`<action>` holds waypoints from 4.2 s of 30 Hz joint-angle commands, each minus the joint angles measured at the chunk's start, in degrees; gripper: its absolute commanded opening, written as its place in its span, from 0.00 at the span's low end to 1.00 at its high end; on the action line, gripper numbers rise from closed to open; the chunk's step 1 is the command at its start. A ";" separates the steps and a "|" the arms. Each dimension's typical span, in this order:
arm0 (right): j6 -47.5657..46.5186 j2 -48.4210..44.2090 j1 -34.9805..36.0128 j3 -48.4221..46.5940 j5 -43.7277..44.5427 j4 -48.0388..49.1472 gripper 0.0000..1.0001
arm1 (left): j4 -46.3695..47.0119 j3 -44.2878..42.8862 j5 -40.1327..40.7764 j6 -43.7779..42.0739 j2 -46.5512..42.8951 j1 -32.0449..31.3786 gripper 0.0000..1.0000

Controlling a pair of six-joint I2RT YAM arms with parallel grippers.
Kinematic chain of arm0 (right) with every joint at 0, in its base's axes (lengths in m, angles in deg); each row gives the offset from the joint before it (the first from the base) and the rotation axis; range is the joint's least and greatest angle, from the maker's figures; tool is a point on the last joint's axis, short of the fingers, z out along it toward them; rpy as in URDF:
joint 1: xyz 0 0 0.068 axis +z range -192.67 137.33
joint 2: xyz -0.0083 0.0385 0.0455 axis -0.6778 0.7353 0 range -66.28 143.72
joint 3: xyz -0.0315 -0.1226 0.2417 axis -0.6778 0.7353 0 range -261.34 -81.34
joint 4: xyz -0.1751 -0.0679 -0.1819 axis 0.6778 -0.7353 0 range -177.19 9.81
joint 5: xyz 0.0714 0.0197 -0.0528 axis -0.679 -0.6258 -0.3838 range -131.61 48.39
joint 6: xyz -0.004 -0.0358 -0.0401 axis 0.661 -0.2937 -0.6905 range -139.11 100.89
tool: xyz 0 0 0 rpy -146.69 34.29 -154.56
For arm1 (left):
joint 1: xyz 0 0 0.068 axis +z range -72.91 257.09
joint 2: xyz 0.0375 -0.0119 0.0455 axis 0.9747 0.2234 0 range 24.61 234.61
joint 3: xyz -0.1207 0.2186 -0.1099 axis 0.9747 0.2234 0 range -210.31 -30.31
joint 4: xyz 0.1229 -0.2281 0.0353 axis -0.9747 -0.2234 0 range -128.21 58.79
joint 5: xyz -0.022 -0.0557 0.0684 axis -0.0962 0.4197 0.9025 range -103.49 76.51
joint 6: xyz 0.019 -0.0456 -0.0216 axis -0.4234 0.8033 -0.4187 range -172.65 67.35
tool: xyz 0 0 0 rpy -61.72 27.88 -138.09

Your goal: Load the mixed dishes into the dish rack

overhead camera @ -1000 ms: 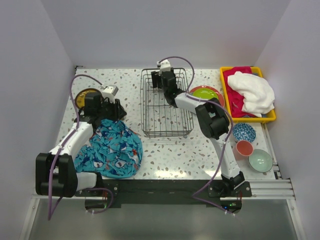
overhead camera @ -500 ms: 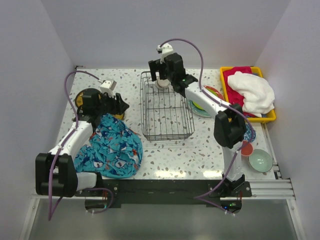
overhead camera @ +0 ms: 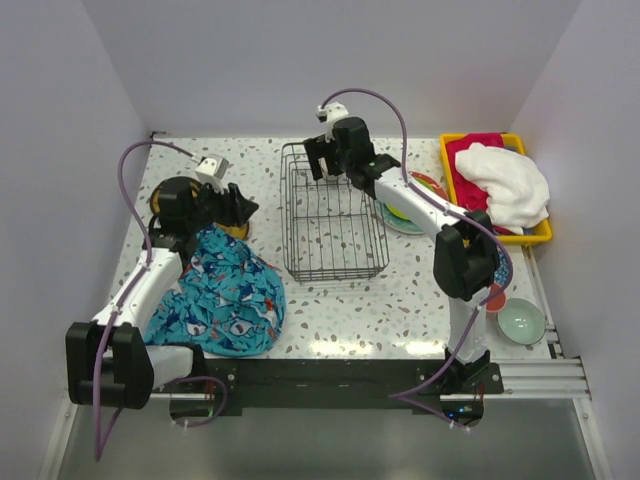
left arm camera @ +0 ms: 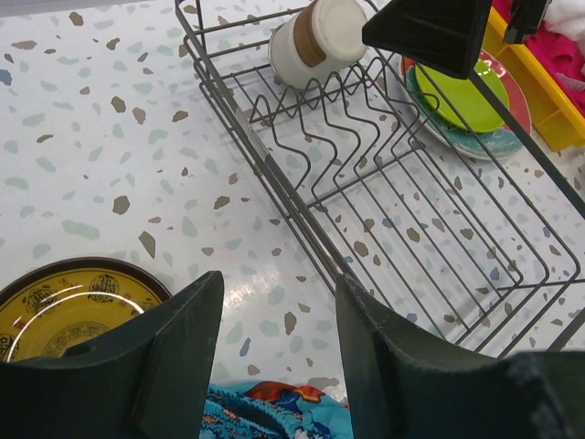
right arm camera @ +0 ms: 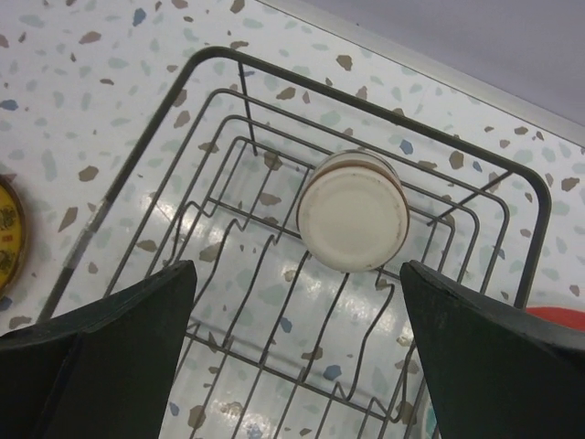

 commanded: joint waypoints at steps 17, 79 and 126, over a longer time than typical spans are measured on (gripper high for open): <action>0.32 14.10 -1.40 -16.49 8.59 -6.44 0.99 | 1.31 1.77 -0.43 -3.72 0.90 2.10 0.57; -10.99 24.22 -8.25 -43.65 -14.07 -37.38 0.39 | 7.89 8.80 -2.28 -1.08 1.17 2.89 0.57; -18.12 0.87 -11.32 -31.73 -8.99 -50.21 0.99 | 10.36 3.45 -3.60 1.90 2.92 3.42 0.58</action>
